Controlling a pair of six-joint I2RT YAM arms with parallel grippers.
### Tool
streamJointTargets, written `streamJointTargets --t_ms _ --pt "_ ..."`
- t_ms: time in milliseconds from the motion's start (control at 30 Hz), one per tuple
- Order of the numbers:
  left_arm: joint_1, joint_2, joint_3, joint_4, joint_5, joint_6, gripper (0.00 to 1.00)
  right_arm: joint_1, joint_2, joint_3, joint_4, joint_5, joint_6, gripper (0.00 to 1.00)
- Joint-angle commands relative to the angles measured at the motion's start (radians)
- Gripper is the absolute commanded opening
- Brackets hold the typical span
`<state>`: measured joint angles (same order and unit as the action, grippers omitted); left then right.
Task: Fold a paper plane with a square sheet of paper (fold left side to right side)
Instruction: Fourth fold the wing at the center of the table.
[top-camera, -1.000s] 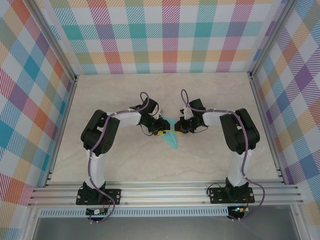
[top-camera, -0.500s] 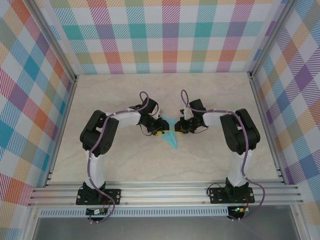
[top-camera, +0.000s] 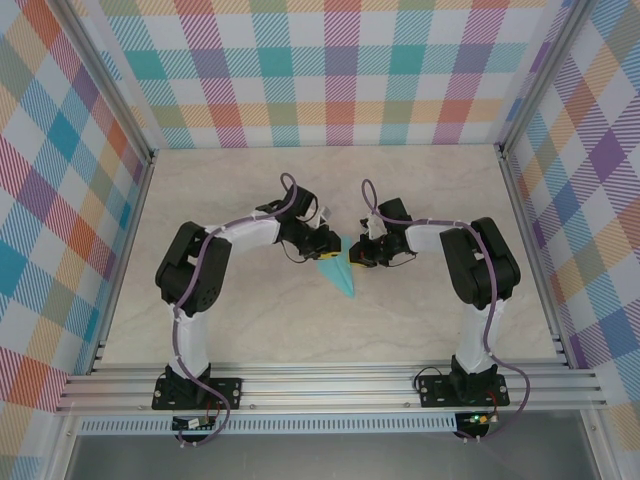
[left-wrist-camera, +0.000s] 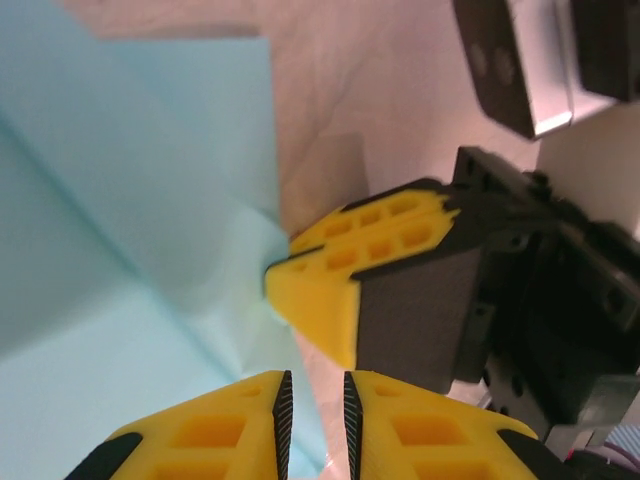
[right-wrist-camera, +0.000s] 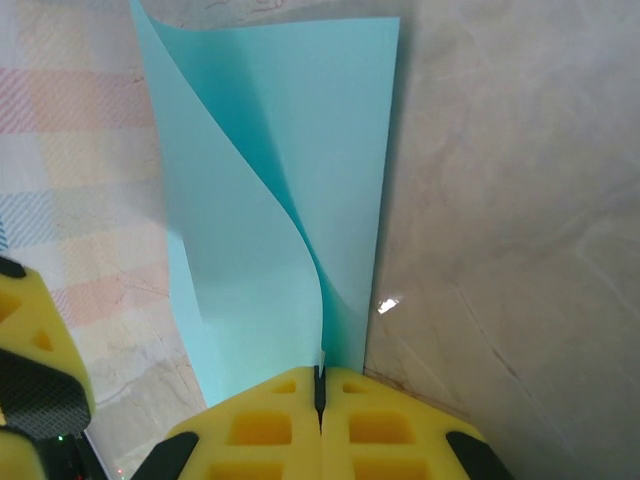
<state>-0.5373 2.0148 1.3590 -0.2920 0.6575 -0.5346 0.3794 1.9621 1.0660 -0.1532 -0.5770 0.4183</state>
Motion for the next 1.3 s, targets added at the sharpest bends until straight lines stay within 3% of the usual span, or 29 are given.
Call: streamJointTargets --t_ms 0,533,967,1267 --pt "-0.013 0.058 0.044 0.041 0.048 -0.013 0.22 0.002 0.015 -0.011 -0.106 0.077 -0.039 0.02" --pt "-0.013 0.162 0.034 0.022 -0.045 -0.005 0.22 0.003 0.008 0.000 -0.108 0.071 -0.042 0.04" --pt "-0.018 0.143 -0.069 0.034 -0.078 -0.013 0.22 0.004 -0.198 0.023 -0.207 0.039 -0.042 0.23" --pt "-0.018 0.140 -0.064 0.031 -0.084 -0.013 0.22 0.112 -0.198 -0.061 -0.145 -0.061 -0.015 0.21"
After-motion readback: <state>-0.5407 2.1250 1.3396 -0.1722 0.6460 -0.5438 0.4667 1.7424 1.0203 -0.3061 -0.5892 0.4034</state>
